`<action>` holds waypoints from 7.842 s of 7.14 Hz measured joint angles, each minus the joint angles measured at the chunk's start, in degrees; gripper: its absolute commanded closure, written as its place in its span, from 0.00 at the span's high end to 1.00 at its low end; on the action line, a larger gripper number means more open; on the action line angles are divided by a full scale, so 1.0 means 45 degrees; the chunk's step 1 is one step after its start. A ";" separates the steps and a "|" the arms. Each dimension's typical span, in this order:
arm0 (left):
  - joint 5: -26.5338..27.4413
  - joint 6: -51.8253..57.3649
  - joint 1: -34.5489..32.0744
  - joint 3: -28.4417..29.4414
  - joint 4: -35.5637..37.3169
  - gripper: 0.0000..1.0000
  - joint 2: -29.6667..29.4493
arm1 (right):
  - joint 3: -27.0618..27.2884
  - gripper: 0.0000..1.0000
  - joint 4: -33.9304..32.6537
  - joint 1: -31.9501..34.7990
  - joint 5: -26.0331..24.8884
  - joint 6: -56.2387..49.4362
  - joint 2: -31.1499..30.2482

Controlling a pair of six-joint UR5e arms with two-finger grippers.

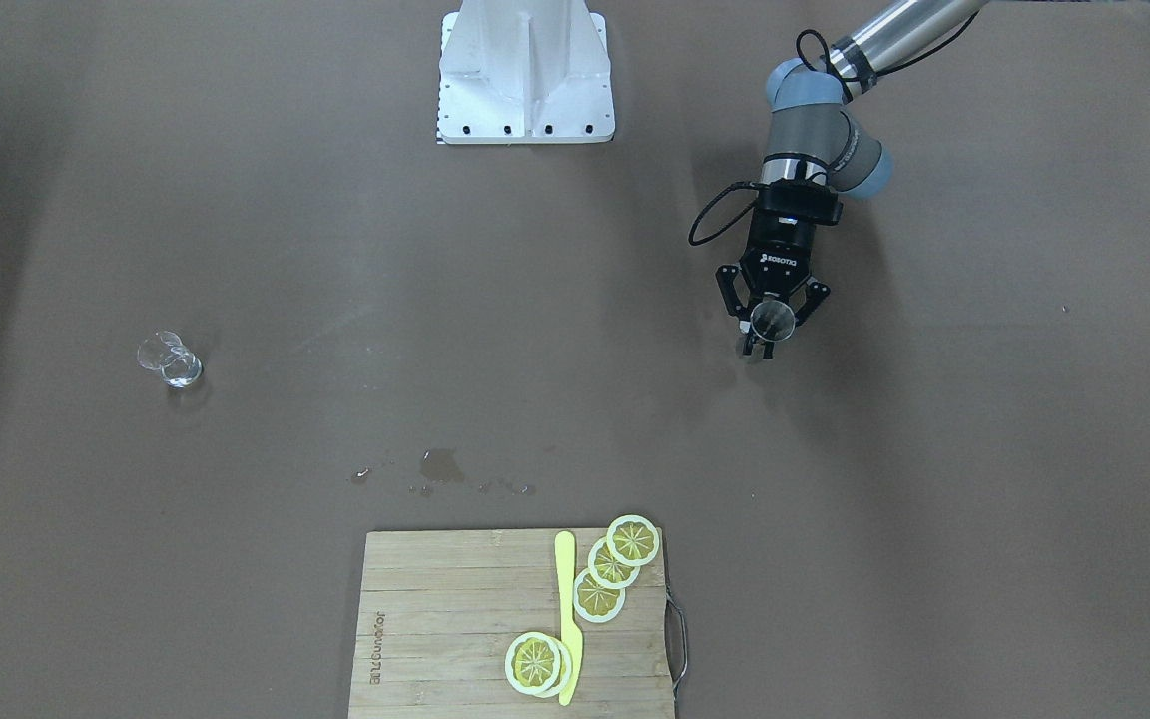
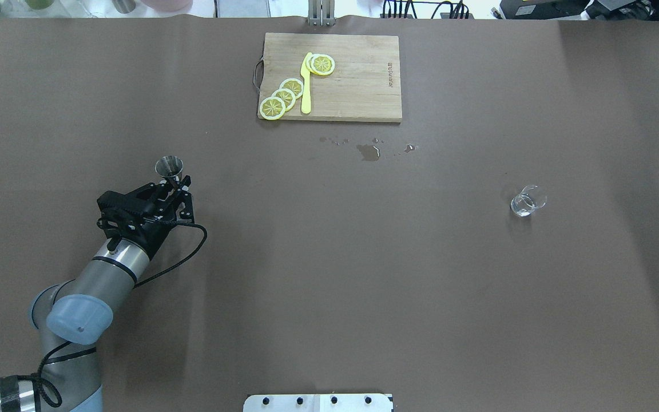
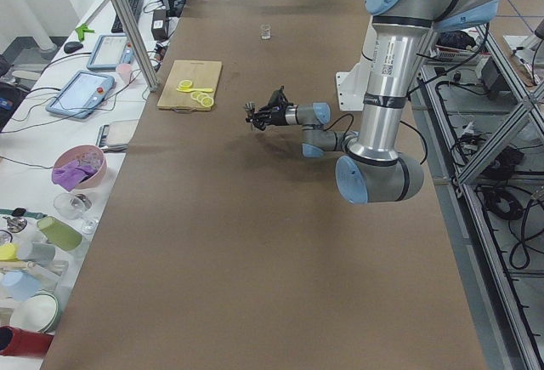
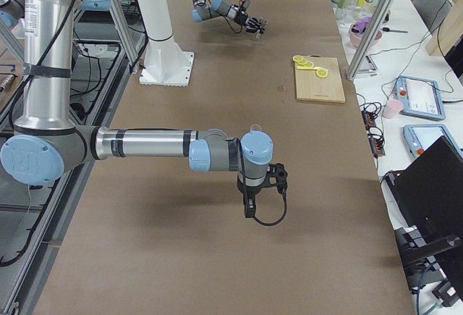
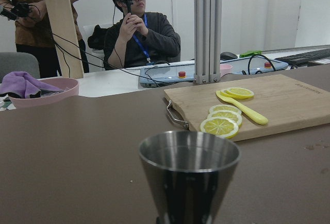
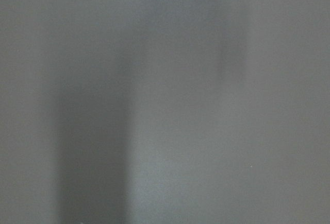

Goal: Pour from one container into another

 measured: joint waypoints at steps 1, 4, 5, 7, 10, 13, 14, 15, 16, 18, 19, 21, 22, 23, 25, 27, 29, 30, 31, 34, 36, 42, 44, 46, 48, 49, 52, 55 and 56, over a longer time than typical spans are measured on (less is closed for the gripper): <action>-0.0072 -0.0052 -0.0072 -0.0101 -0.0338 0.00 0.0448 | 0.0190 1.00 -0.0948 -0.0091 -0.0010 -0.0081 0.0185; -0.0606 -0.0085 -0.0569 -0.0146 -0.1237 0.00 0.1333 | 0.0457 1.00 -0.1627 -0.0130 -0.0097 -0.1395 0.0611; -0.0701 -0.0131 -0.0706 -0.0123 -0.1313 0.00 0.1447 | 0.0385 1.00 -0.1622 -0.0131 -0.0180 -0.1492 0.0663; -0.0946 -0.0238 -0.0926 0.0014 -0.1628 0.00 0.1776 | 0.0360 1.00 -0.1627 -0.0130 -0.0321 -0.1521 0.0699; -0.1101 -0.0256 -0.1019 0.0673 -0.2671 0.00 0.1992 | 0.0343 1.00 -0.1575 -0.0135 -0.0398 -0.1532 0.0568; -0.1179 -0.0261 -0.1023 0.1326 -0.3584 0.00 0.1887 | -0.0202 1.00 -0.1536 -0.0149 -0.0479 -0.1530 0.0623; -0.1175 -0.0258 -0.1021 0.1561 -0.3804 0.00 0.1827 | -0.0289 1.00 -0.1533 -0.0149 -0.0483 -0.1529 0.0666; -0.1173 -0.0257 -0.1020 0.1665 -0.3907 0.00 0.1796 | -0.0315 1.00 -0.1532 -0.0149 -0.0478 -0.1529 0.0698; -0.1172 -0.0257 -0.1020 0.1700 -0.3949 0.00 0.1780 | -0.0317 1.00 -0.1528 -0.0149 -0.0474 -0.1528 0.0715; -0.1159 -0.0244 -0.1019 0.1713 -0.3957 0.00 0.1764 | -0.0310 1.00 -0.1515 -0.0149 -0.0473 -0.1528 0.0761; -0.1154 -0.0235 -0.1013 0.1713 -0.3949 0.12 0.1756 | -0.0308 1.00 -0.1514 -0.0150 -0.0473 -0.1529 0.0798; -0.1152 -0.0203 -0.1006 0.1700 -0.3874 0.43 0.1679 | -0.0316 1.00 -0.1513 -0.0150 -0.0473 -0.1528 0.0828; -0.1147 -0.0184 -0.1007 0.1699 -0.3834 0.55 0.1649 | -0.0329 1.00 -0.1513 -0.0150 -0.0472 -0.1528 0.0829; -0.1143 -0.0169 -0.1008 0.1698 -0.3816 0.73 0.1639 | -0.0337 1.00 -0.1513 -0.0150 -0.0472 -0.1528 0.0824; -0.1150 -0.0160 -0.1017 0.1692 -0.3819 0.89 0.1632 | -0.0344 1.00 -0.1513 -0.0150 -0.0468 -0.1528 0.0817; -0.1139 -0.0154 -0.1019 0.1658 -0.3855 0.97 0.1649 | -0.0345 1.00 -0.1513 -0.0150 -0.0456 -0.1529 0.0816; -0.1123 -0.0096 -0.1019 0.1523 -0.3952 0.97 0.1856 | -0.0352 1.00 -0.1521 -0.0150 -0.0453 -0.1529 0.0815; -0.1101 -0.0085 -0.1020 0.1337 -0.3998 0.97 0.2170 | -0.0358 1.00 -0.1517 -0.0149 -0.0453 -0.1529 0.0815; -0.0939 -0.0122 -0.1002 0.1060 -0.4103 0.97 0.2644 | -0.0362 1.00 -0.1515 -0.0150 -0.0453 -0.1528 0.0815; 0.0129 -0.0221 -0.0259 0.0674 -0.4514 0.97 0.3469 | -0.0365 1.00 -0.1517 -0.0150 -0.0453 -0.1529 0.0815; 0.1665 -0.0095 0.1157 0.0074 -0.4497 0.97 0.3518 | -0.0365 1.00 -0.1517 -0.0149 -0.0453 -0.1528 0.0815; 0.2645 0.0479 0.2245 -0.1257 -0.4365 0.97 0.3558 | -0.0365 1.00 -0.1513 -0.0149 -0.0453 -0.1529 0.0815; 0.2642 0.1105 0.2341 -0.2516 -0.3816 0.97 0.3564 | -0.0365 1.00 -0.1513 -0.0149 -0.0453 -0.1528 0.0815; 0.2601 0.1232 0.2356 -0.4411 -0.1804 0.97 0.3505 | -0.0365 1.00 -0.1526 -0.0149 -0.0453 -0.1529 0.0815; 0.2491 0.1233 0.2272 -0.6198 0.0981 0.97 0.2829 | -0.0365 1.00 -0.1527 -0.0149 -0.0453 -0.1529 0.0815; 0.2407 0.1225 0.2116 -0.6594 0.2372 0.97 0.2032 | -0.0369 1.00 -0.1519 -0.0149 -0.0453 -0.1529 0.0816; 0.2104 0.1138 0.1861 -0.6809 0.5056 0.96 0.0119 | -0.0384 1.00 -0.1517 -0.0150 -0.0453 -0.1528 0.0816; 0.1343 0.0985 0.1801 -0.7039 0.6218 0.97 -0.0425 | -0.0384 1.00 -0.1519 -0.0149 -0.0453 -0.1534 0.0815; 0.1142 0.0882 0.1795 -0.7273 0.6755 0.97 -0.0603 | -0.0384 1.00 -0.1515 -0.0150 -0.0453 -0.1530 0.0815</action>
